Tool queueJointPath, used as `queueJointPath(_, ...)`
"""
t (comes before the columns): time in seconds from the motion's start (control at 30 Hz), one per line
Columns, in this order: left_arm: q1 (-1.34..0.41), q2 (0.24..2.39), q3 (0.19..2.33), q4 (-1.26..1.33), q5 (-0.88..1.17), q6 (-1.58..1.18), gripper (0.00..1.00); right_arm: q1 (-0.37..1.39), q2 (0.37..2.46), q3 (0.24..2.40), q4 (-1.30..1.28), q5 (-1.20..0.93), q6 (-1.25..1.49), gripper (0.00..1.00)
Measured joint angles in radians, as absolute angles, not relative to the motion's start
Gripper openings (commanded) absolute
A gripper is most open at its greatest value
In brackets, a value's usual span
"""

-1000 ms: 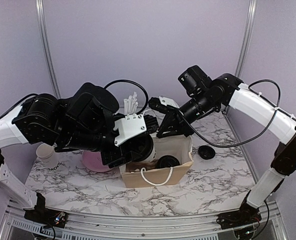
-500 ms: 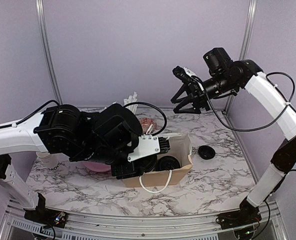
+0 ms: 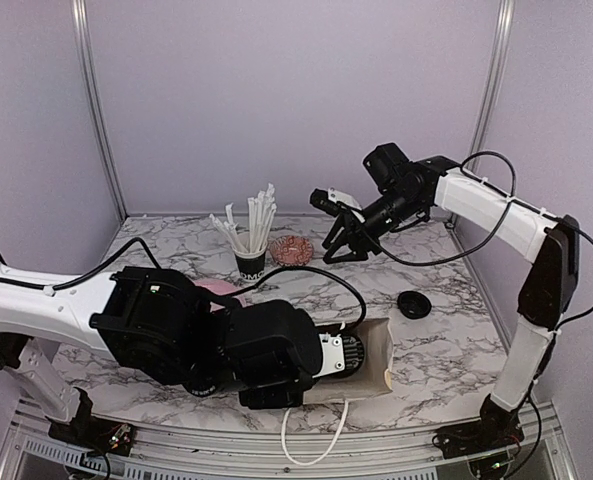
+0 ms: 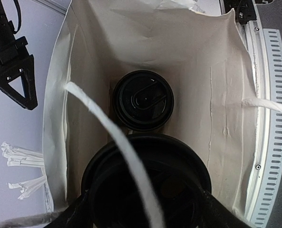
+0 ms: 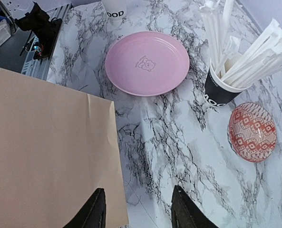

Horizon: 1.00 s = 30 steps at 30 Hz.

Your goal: Pack the takeout coffee

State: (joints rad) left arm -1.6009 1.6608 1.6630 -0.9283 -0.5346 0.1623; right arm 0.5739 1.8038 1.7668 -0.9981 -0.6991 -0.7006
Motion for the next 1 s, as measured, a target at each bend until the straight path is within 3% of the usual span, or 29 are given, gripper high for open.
queueJointPath(0.47,-1.634,1.691,1.604,-0.943,-0.63,0.053,0.55,0.582,2.028,1.72,-0.878,-0.695,-0.655,0.4)
queueJointPath(1.0,-1.636,1.659,1.496,-0.913,-0.72,0.129,0.53,0.598,2.085,1.648,-0.823,-0.714,-0.617,0.4)
